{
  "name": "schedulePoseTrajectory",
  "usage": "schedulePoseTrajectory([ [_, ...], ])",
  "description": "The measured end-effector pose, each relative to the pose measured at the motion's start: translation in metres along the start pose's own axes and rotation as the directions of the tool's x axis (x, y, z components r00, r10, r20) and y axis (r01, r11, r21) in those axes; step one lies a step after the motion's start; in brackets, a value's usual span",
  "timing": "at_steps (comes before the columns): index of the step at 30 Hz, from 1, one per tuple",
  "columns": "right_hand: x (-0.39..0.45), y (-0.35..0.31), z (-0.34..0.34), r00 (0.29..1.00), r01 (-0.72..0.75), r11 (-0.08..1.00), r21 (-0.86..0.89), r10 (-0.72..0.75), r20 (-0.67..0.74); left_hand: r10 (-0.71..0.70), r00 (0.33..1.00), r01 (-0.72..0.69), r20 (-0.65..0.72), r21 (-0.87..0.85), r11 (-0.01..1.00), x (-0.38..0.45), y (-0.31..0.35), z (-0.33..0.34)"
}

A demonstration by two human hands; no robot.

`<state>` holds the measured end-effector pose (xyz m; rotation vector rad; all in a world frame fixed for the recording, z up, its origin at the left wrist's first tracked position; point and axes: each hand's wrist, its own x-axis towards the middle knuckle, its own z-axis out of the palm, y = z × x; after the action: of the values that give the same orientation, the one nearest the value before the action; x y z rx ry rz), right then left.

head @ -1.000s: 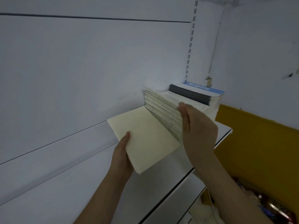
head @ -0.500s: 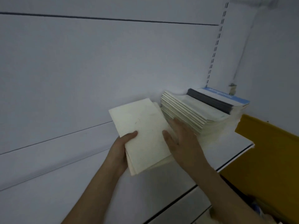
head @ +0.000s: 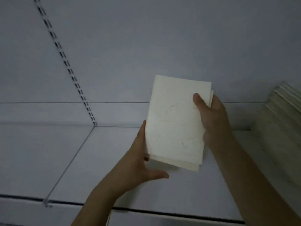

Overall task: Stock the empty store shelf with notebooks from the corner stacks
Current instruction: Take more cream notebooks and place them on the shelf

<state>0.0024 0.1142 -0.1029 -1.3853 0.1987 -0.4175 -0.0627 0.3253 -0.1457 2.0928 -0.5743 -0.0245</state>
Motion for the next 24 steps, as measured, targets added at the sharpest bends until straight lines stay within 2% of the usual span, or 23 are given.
schedulePoseTrajectory([
  [4, -0.031, 0.013, 0.075, 0.969, -0.163, 0.984, 0.070, 0.146, 0.201, -0.079, 0.959, 0.084, -0.271, 0.007, 0.996, -0.050, -0.028, -0.046],
  [7, -0.068, 0.020, 0.133, 0.931, -0.244, 0.968, 0.056, 0.217, 0.294, -0.114, 0.910, 0.138, -0.399, 0.030, 0.990, -0.094, -0.047, -0.087],
  [10, -0.109, 0.028, 0.194, 0.902, -0.254, 0.967, 0.002, 0.236, 0.361, -0.121, 0.870, 0.151, -0.477, 0.024, 0.988, -0.139, -0.064, -0.129],
  [18, -0.220, 0.057, 0.374, 0.802, -0.401, 0.915, -0.047, 0.375, 0.464, -0.224, 0.838, 0.336, -0.497, 0.146, 0.930, -0.279, -0.147, -0.277],
  [24, -0.267, 0.078, 0.471, 0.769, -0.460, 0.883, -0.095, 0.450, 0.454, -0.237, 0.855, 0.351, -0.461, 0.179, 0.919, -0.331, -0.185, -0.355],
])
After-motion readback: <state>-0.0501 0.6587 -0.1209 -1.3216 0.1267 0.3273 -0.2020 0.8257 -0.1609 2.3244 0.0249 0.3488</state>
